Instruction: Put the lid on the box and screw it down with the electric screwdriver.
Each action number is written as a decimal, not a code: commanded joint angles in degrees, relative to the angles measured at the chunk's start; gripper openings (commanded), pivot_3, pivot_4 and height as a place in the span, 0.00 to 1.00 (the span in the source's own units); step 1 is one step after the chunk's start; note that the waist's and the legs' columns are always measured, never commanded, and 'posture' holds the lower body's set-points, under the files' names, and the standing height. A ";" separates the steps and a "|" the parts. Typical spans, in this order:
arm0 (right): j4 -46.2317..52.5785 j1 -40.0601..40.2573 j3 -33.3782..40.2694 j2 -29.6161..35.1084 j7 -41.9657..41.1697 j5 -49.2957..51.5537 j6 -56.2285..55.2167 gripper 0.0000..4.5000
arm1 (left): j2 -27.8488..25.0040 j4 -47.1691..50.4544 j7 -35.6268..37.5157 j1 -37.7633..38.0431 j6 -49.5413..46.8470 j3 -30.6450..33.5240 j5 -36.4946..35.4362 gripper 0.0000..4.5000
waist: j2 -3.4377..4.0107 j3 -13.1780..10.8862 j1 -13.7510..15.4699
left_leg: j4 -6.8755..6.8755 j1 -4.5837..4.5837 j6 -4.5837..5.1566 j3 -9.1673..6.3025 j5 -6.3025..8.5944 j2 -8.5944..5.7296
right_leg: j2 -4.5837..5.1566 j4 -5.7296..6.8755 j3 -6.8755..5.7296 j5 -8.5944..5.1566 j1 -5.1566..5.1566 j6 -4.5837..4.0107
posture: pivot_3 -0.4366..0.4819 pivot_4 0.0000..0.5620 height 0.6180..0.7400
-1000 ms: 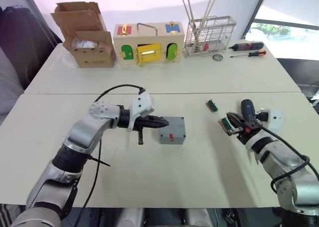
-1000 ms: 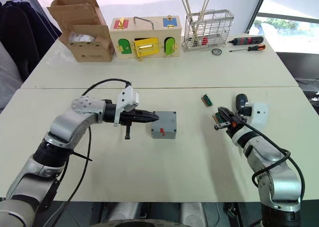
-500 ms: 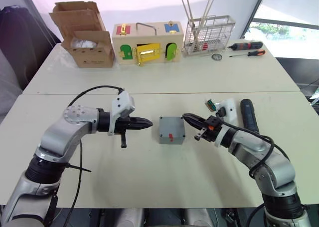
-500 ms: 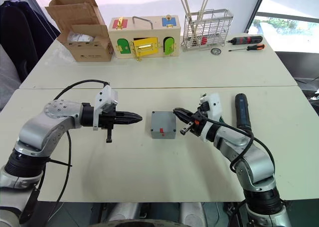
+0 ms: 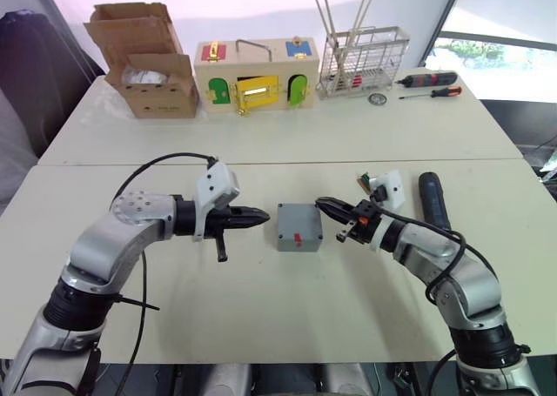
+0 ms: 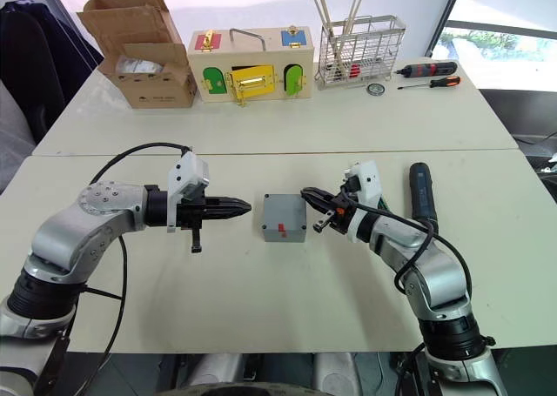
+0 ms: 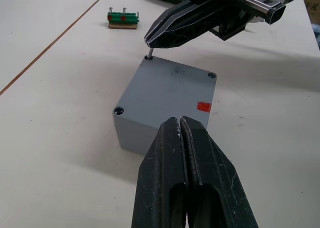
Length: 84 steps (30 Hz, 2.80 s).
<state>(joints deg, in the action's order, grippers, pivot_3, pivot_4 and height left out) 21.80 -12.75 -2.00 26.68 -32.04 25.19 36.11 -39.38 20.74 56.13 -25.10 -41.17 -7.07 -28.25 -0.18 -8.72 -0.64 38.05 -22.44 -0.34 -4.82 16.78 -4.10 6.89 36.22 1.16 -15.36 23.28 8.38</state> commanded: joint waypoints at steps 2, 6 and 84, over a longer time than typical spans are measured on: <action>0.22 -0.79 -0.32 -0.63 -0.34 -0.49 -1.29 0.01 | -0.45 1.09 0.13 -0.22 0.82 1.08 -0.56 0.00 | 0.00 0.00 0.01 | 0.00 0.00 0.00 0.00 0.00 0.00 | 0.00 0.00 0.00 0.00 0.00 0.00 | 0.48 0.27 0.92; -0.19 -0.71 -0.99 -0.85 -0.29 -1.11 -1.27 0.01 | -0.56 0.74 0.28 -0.16 1.09 1.10 -0.39 0.00 | 0.01 0.00 0.00 | 0.00 0.00 0.00 0.00 0.00 0.00 | 0.00 0.00 0.00 0.00 0.00 0.00 | 0.48 0.27 0.92; -77.56 -48.86 -39.08 27.65 -50.00 -32.94 21.16 0.44 | 7.89 3.40 0.13 -3.55 11.52 -9.07 6.52 0.00 | -0.10 -0.44 0.57 | 0.17 -0.12 -0.31 0.12 -0.17 -0.07 | 0.10 -0.09 -0.03 0.02 -0.04 0.01 | 0.48 0.27 0.92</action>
<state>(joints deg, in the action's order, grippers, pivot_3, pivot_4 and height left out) -53.84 -63.57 -40.34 54.60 -82.22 -5.58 57.90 -31.28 22.43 56.53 -28.72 -29.85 -18.14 -21.02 -0.28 -9.16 -0.07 38.22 -22.56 -0.65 -4.70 16.61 -4.18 6.99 36.13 1.13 -15.35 23.23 8.39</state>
